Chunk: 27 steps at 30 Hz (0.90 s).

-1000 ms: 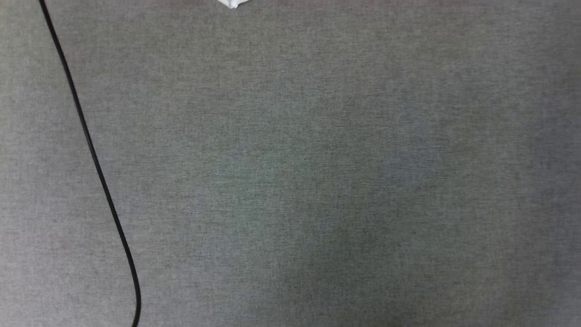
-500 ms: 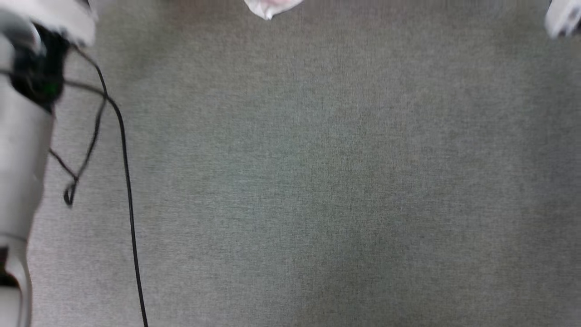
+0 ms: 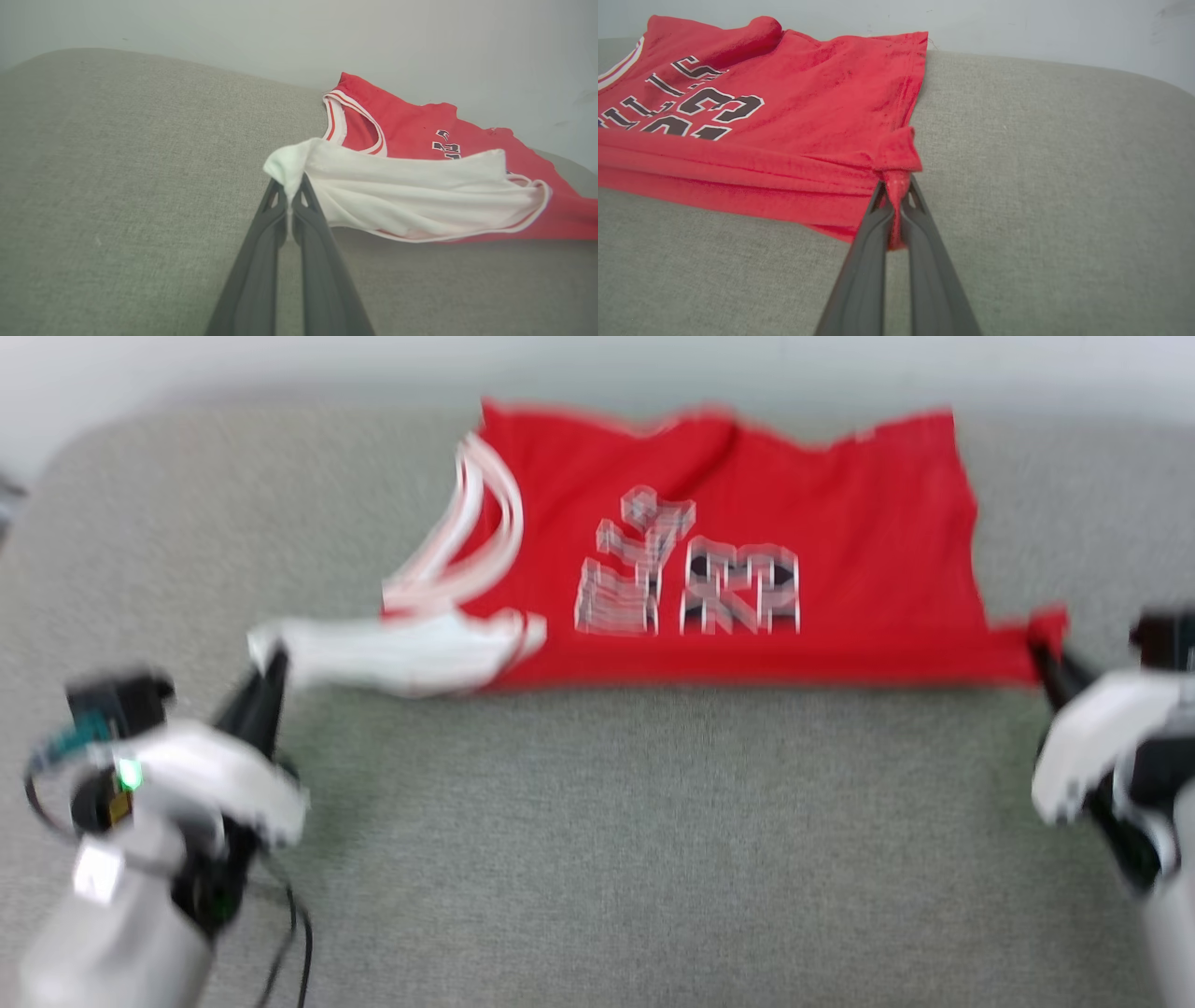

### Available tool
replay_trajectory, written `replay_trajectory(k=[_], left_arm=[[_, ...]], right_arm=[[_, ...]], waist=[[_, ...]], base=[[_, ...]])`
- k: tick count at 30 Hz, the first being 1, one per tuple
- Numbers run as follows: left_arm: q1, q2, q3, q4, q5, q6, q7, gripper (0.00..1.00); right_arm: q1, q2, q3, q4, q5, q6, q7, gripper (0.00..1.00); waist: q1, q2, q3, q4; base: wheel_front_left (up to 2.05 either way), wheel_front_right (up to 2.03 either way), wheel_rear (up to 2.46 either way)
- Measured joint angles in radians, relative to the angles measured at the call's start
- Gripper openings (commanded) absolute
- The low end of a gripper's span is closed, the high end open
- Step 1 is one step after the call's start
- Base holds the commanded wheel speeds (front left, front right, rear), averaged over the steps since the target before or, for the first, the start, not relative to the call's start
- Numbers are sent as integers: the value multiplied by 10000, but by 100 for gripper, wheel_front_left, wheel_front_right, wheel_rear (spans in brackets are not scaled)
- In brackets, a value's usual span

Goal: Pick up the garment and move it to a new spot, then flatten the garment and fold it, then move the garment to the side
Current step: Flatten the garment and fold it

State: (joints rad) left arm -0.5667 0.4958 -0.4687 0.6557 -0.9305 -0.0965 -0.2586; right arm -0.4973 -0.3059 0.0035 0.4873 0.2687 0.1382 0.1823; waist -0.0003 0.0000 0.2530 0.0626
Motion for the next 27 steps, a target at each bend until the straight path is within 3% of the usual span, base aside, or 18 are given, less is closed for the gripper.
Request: replay_trajectory(k=[4,17,23,27], left_arm=[[1536,50,52,-775,-155,403,0,0],[5875,794,293,-3883,-922,2416,495,0],[7095,1239,495,-5329,-1170,3208,792,0],[7448,1509,560,-6013,-1195,3475,888,0]], right_arm=[[1795,77,-372,-941,226,10,282,0],[6393,1080,-1340,-3998,307,13,1764,0],[7797,1538,-1674,-5313,284,13,2619,0],[8188,1760,-1820,-5969,295,4,3087,0]], waist=[[-1,0,-754,71],[-1,0,-2542,290],[0,0,-2735,305],[1,0,-2699,222]], base=[[0,0,0],[0,0,0],[0,0,0],[0,0,0]])
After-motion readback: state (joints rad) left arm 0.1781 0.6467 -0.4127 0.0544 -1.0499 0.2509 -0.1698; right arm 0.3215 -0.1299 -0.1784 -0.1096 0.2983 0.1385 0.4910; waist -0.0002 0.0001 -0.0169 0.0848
